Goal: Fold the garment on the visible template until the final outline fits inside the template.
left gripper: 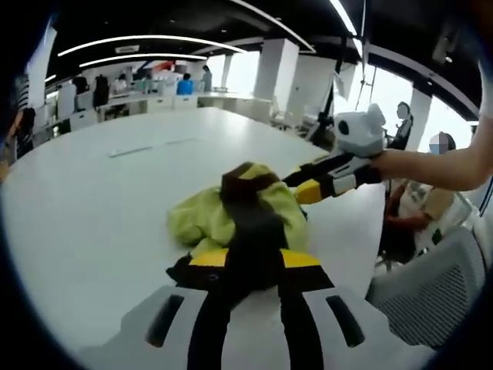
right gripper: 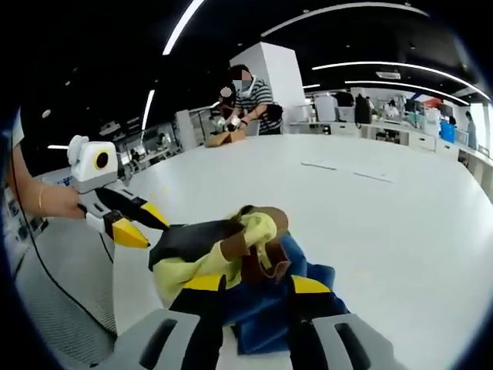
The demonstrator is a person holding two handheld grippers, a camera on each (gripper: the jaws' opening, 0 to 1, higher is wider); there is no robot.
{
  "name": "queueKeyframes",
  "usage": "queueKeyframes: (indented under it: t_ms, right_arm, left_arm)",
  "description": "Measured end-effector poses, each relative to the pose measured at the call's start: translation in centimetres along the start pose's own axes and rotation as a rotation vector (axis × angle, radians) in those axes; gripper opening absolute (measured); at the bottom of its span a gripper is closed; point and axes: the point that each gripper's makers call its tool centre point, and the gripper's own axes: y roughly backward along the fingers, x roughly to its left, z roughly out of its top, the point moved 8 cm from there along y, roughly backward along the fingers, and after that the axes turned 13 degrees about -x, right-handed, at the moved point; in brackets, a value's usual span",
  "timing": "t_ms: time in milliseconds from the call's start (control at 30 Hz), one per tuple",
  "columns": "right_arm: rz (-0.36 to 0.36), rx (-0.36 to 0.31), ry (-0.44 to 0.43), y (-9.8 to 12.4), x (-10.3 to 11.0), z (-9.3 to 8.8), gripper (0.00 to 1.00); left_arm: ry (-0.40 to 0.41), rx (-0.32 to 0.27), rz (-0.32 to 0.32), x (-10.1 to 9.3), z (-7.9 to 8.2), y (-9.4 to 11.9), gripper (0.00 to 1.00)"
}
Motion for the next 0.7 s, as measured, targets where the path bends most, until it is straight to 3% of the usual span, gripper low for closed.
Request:
queueKeyframes:
  t_ms: [433,600,700]
  right_arm:
    - [-0.042,0.012,-0.082,-1.3,-0.2,-0.9,0.2]
    - [-0.071,0.006,-0.136,-1.3,-0.1,-0.9,0.1]
    - [-0.07,-0.004,-0.152,-1.2,0.2,-0.9,0.04]
  left_arm:
    - [0.055,0.037,0.015,0.0,-1.2,-1.5,0.0]
    - [0.063,0.032,0.023,0.0,-1.2,-1.4,0.0]
    - [0.027,0.027,0.027,-0.1,-1.1,-1.1,0.0]
